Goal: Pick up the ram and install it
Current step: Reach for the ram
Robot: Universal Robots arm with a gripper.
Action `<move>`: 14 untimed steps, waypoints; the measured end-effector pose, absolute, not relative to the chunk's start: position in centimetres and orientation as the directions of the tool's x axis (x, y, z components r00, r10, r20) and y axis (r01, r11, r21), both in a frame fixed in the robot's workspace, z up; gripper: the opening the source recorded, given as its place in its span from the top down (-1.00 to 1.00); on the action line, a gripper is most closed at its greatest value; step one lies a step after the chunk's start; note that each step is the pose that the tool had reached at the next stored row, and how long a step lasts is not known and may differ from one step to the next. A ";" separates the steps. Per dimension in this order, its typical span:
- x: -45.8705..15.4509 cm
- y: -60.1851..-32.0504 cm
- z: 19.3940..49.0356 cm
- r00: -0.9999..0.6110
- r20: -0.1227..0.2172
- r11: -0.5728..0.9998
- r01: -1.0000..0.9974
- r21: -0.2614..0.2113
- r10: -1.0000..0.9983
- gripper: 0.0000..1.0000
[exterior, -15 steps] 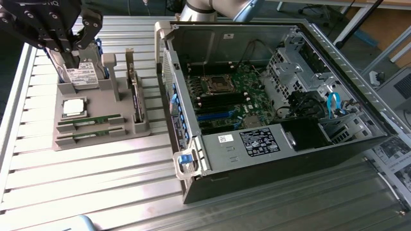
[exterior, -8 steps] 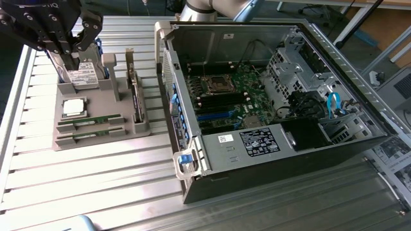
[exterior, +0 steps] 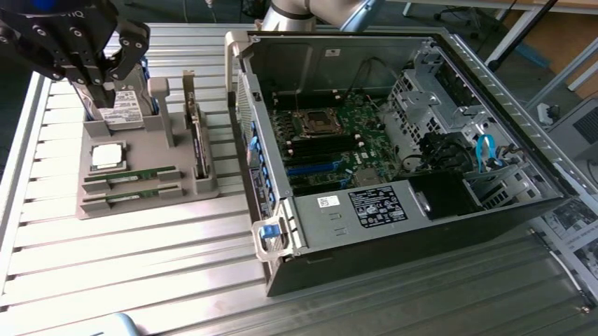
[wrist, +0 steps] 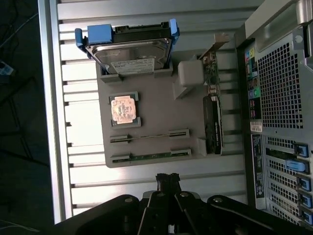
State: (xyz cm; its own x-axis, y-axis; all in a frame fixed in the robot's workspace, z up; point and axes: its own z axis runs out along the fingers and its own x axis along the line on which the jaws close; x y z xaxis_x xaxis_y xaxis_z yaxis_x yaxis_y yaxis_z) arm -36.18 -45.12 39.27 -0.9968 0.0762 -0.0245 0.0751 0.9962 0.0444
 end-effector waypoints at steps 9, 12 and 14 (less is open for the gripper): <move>-36.2 -45.8 39.3 -0.997 -0.024 0.996 0.075 0.044 0.076 0.79; -36.2 -46.0 39.3 -0.997 -0.024 0.996 0.075 0.044 0.076 0.79; -36.2 -46.1 39.3 -0.997 -0.024 0.996 0.075 0.044 0.076 0.79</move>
